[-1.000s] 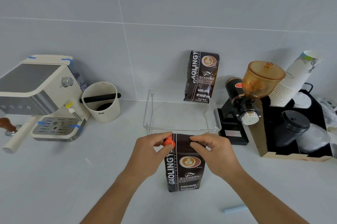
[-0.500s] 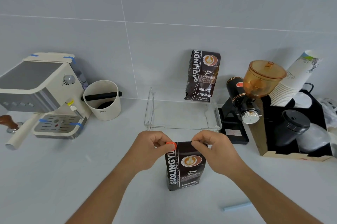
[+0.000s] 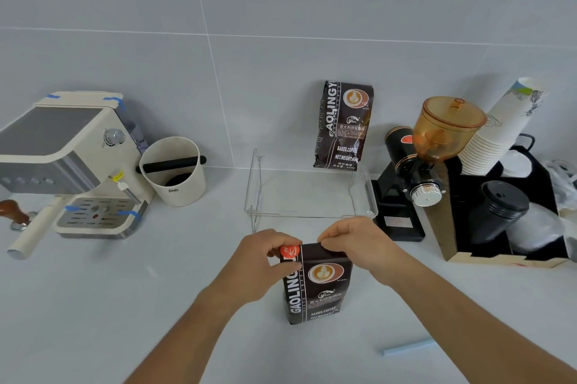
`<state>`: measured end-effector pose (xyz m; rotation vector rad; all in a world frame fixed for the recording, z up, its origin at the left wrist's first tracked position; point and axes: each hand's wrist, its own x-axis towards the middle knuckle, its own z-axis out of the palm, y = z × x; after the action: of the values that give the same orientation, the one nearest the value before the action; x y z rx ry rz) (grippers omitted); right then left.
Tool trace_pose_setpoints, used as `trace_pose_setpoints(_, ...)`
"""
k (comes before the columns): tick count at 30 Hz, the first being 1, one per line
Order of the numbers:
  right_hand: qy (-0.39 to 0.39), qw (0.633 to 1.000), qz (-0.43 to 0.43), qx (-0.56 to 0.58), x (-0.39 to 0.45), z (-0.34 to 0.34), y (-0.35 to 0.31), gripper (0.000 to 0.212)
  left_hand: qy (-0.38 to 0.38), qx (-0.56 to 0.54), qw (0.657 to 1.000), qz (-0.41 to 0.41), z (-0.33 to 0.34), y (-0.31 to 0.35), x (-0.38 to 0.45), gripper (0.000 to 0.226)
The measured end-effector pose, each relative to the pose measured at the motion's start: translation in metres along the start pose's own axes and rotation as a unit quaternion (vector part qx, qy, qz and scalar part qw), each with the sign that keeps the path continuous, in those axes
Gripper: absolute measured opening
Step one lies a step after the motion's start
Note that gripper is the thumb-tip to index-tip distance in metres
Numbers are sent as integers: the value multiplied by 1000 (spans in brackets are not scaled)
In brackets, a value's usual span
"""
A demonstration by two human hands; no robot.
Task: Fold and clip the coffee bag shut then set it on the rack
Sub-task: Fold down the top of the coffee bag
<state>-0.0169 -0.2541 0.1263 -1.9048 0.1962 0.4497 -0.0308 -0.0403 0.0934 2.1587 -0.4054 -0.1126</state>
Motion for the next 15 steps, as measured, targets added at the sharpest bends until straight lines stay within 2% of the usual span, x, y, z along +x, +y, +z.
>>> trace_pose_setpoints(3,-45,997,-22,-59,2,-7,4,10,-9,35,999,24,0,-4,-2,23)
trace_pose_setpoints(5,-95,986,-71,-118,-3,-13,8,7,-10,47,998,29,1,-5,-3,15)
trace_pose_setpoints(7,-114,966,-137,-188,-8,-17,15,15,-10,50,998,30,2,-6,-4,11)
trace_pose_setpoints(11,-65,926,-270,-257,-10,-19,28,19,-14,58,997,47,5,-3,-4,15)
trace_pose_setpoints(15,-13,929,-286,-236,-8,-19,34,10,-6,50,997,50,7,-3,-6,12)
